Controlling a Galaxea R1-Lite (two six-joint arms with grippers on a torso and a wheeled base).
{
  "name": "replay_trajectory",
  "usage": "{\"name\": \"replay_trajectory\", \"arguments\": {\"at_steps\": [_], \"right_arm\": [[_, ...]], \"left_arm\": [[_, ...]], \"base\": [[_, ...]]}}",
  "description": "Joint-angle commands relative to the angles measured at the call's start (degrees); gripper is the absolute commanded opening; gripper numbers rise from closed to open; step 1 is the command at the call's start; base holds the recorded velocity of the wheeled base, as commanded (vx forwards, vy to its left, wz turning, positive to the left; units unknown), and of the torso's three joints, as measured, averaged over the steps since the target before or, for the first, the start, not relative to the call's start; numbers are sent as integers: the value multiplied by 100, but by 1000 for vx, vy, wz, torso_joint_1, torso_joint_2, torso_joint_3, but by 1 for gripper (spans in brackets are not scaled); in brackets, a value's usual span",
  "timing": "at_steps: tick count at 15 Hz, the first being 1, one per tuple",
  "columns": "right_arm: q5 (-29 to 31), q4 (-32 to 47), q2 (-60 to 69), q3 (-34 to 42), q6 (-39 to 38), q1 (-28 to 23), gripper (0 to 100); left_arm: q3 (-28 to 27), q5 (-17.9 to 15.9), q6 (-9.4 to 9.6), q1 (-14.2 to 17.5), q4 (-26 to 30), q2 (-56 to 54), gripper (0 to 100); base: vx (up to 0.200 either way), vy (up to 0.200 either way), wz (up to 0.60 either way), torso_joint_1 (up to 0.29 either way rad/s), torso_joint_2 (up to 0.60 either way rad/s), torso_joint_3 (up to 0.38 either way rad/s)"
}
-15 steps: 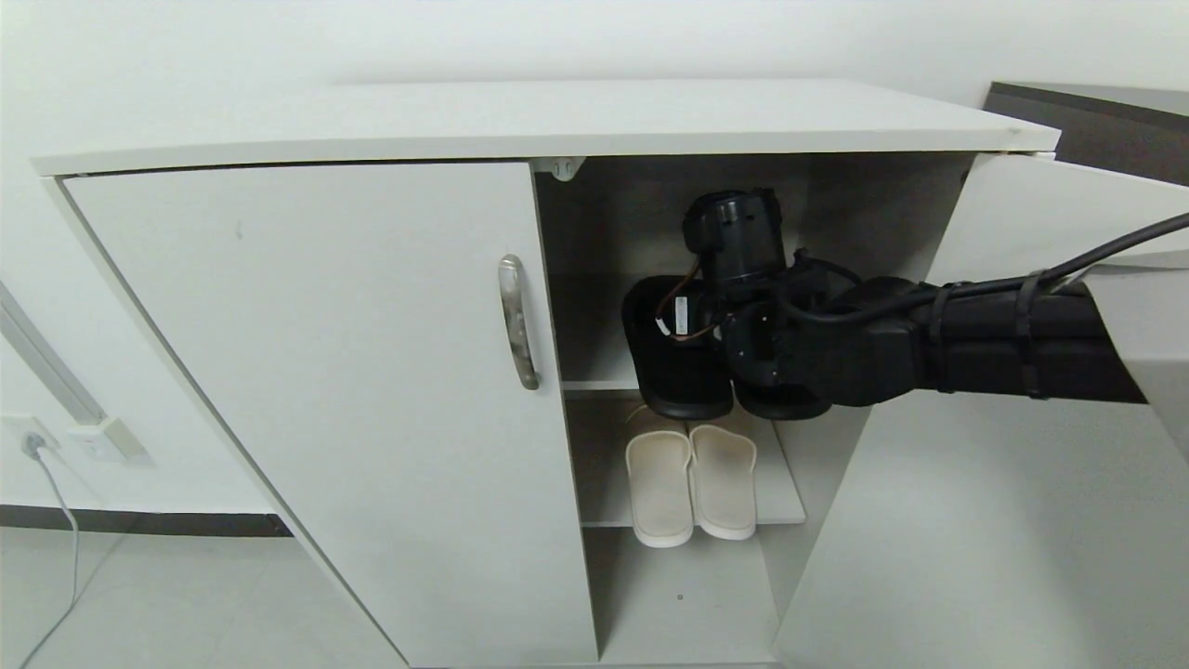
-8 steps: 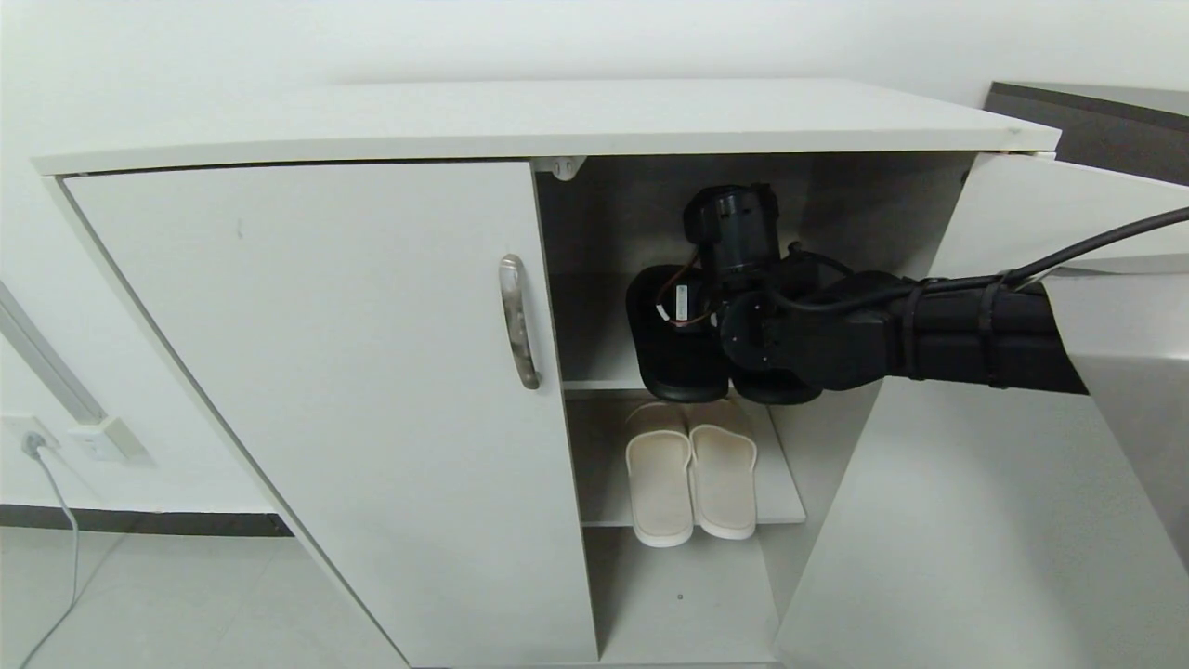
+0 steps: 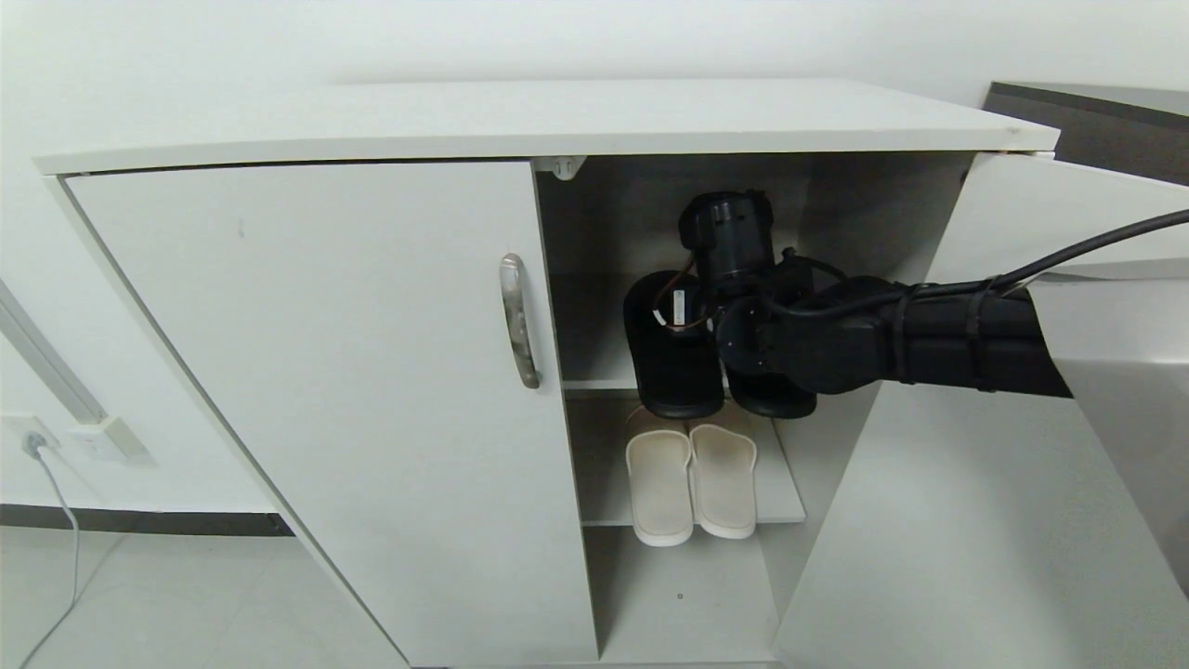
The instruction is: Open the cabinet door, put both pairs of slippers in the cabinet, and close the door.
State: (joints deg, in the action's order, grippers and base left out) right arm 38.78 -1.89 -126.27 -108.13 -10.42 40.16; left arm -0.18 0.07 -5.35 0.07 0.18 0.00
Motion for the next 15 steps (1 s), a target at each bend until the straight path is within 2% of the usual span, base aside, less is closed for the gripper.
{"name": "replay_trajectory", "arguments": {"at_steps": [1,10,15], "right_arm": [[-2,4,67,134,5,36,100],[51,-101,815,1110,-65,291,100],[68,-444,1491,2006,-74,537,100]], "left_arm": [[1,1,-1,1,-1,0,0],[1,1,-1,1,-1,0,0],[1,1,-1,-7,-1,0,0]], "base": [[0,0,0,0,0,0],[0,0,0,0,0,0],[0,0,0,0,0,0]]}}
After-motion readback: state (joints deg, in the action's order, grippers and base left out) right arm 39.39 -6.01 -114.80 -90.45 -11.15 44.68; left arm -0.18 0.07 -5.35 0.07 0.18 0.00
